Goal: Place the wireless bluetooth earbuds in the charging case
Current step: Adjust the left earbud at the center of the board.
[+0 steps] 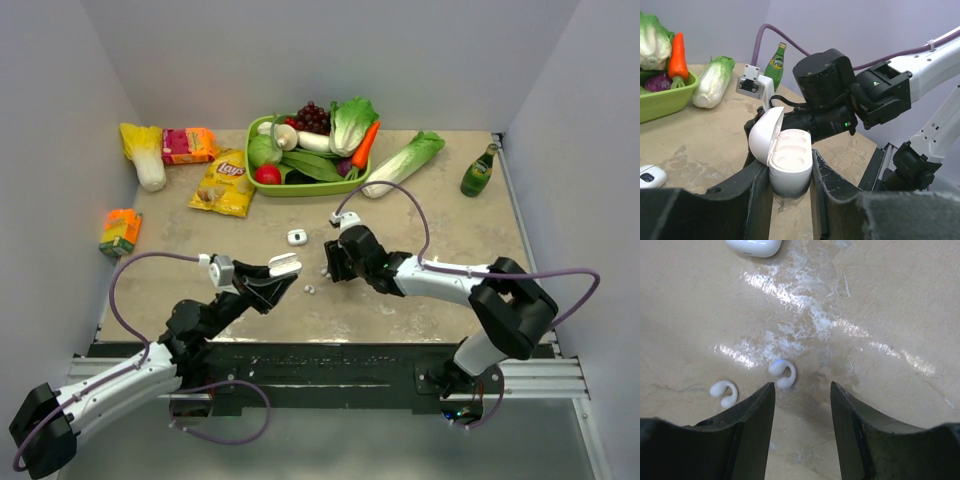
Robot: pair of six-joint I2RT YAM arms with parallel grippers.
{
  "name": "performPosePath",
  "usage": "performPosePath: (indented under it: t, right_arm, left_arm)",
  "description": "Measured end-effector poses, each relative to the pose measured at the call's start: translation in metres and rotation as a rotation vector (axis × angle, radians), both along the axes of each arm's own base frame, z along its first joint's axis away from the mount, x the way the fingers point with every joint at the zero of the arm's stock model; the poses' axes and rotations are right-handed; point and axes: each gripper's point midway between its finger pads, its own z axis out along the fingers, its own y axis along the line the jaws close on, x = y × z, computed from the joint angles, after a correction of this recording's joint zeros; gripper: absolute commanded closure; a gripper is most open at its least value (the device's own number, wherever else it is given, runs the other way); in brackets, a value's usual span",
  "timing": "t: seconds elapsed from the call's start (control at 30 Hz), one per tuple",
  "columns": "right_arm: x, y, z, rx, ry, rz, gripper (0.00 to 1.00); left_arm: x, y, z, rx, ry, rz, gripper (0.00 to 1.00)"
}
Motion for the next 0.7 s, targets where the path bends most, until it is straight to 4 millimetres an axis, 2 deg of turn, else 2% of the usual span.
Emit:
performPosePath:
  t: [0.13,0.3,0.7]
  right_arm:
    - [0.013,0.008,-0.009,-0.009,0.008,-0.003,0.49]
    - [0.019,0.014,-0.013,-0.014,0.011,0.001,0.49]
    - [0.021,0.014,-0.015,-0.021,0.008,0.001,0.51]
  left_arm:
    - [0.000,0.001,0.000,0.001,0.002,0.002,1.00]
    - [0.000,0.000,-0.005,0.016,0.014,0.002,1.00]
    - [0.002,-0.001,-0.012,0.038,0.031,0.003,1.00]
